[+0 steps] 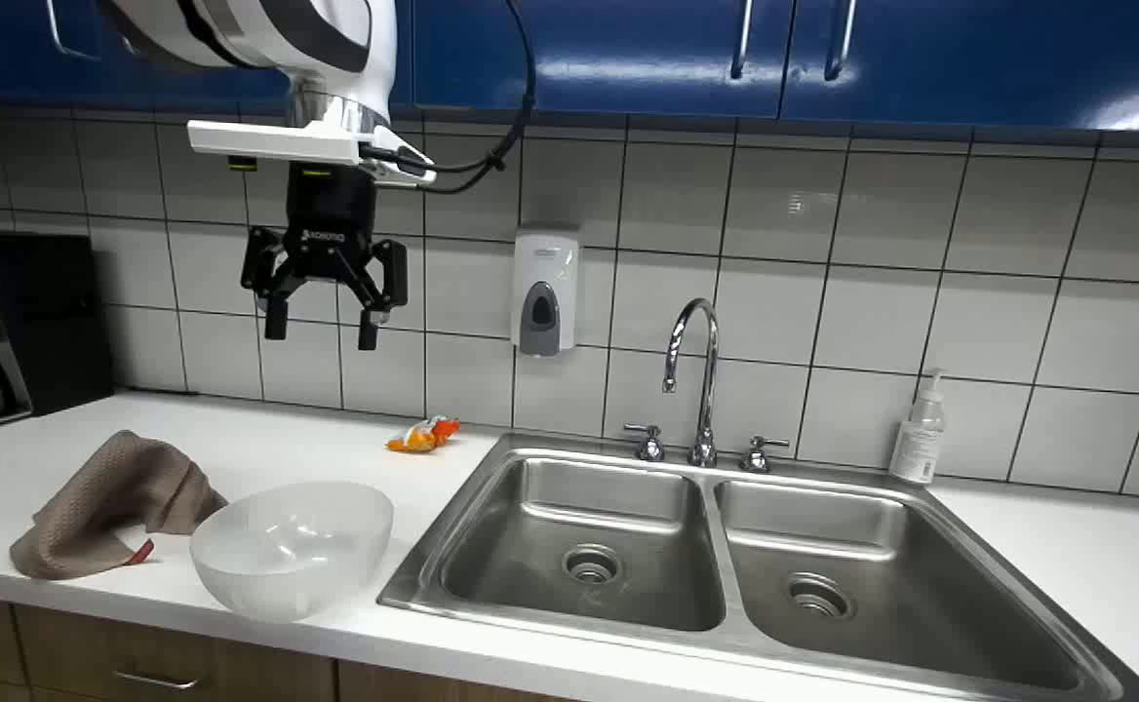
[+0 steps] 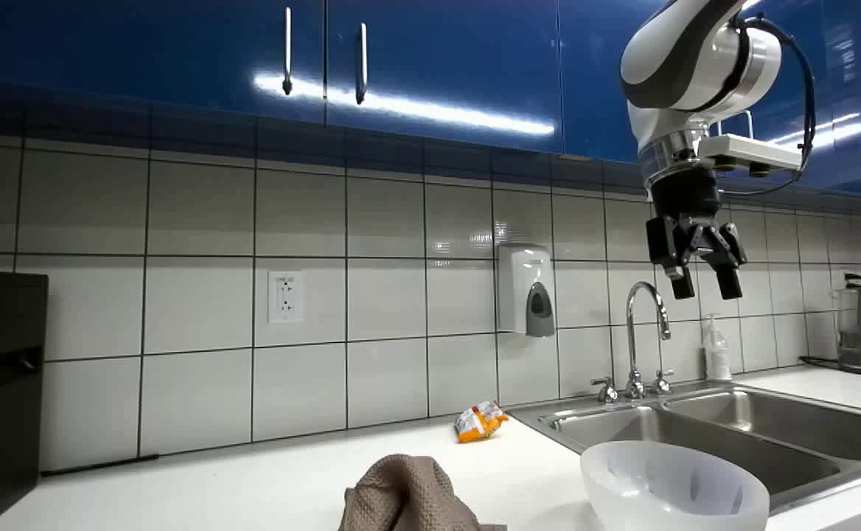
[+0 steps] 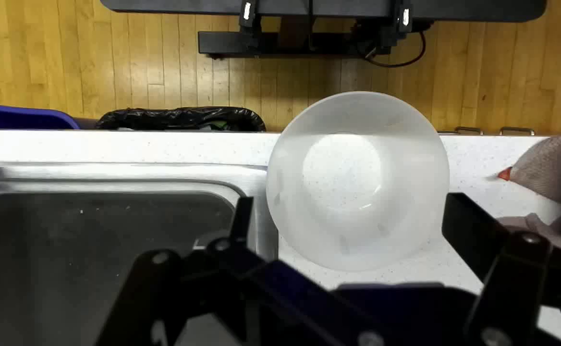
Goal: Put the towel in the bowl
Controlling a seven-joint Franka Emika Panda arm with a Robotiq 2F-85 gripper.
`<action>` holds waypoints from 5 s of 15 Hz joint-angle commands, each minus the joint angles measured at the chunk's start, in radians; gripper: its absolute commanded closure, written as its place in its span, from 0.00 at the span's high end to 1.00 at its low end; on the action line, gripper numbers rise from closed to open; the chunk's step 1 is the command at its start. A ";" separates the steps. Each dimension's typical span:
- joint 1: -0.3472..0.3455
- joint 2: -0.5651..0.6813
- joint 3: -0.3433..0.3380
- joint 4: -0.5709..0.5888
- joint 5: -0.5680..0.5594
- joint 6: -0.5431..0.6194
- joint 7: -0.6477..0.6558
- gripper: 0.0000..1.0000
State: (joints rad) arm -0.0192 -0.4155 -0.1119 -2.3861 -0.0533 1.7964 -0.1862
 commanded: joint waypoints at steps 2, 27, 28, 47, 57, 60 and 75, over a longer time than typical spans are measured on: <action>-0.008 0.001 0.007 0.001 0.003 -0.001 -0.002 1.00; 0.014 -0.015 0.030 -0.037 0.025 0.040 0.010 1.00; 0.021 -0.017 0.035 -0.047 0.037 0.050 0.013 1.00; 0.186 -0.043 0.254 -0.198 0.174 0.233 0.271 1.00; 0.283 0.021 0.402 -0.193 0.259 0.333 0.456 1.00; 0.287 0.083 0.436 -0.177 0.245 0.389 0.509 1.00; 0.299 0.494 0.435 0.070 0.075 0.552 0.724 1.00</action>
State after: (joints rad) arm 0.2685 -0.0062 0.3327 -2.3925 0.0762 2.3473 0.4714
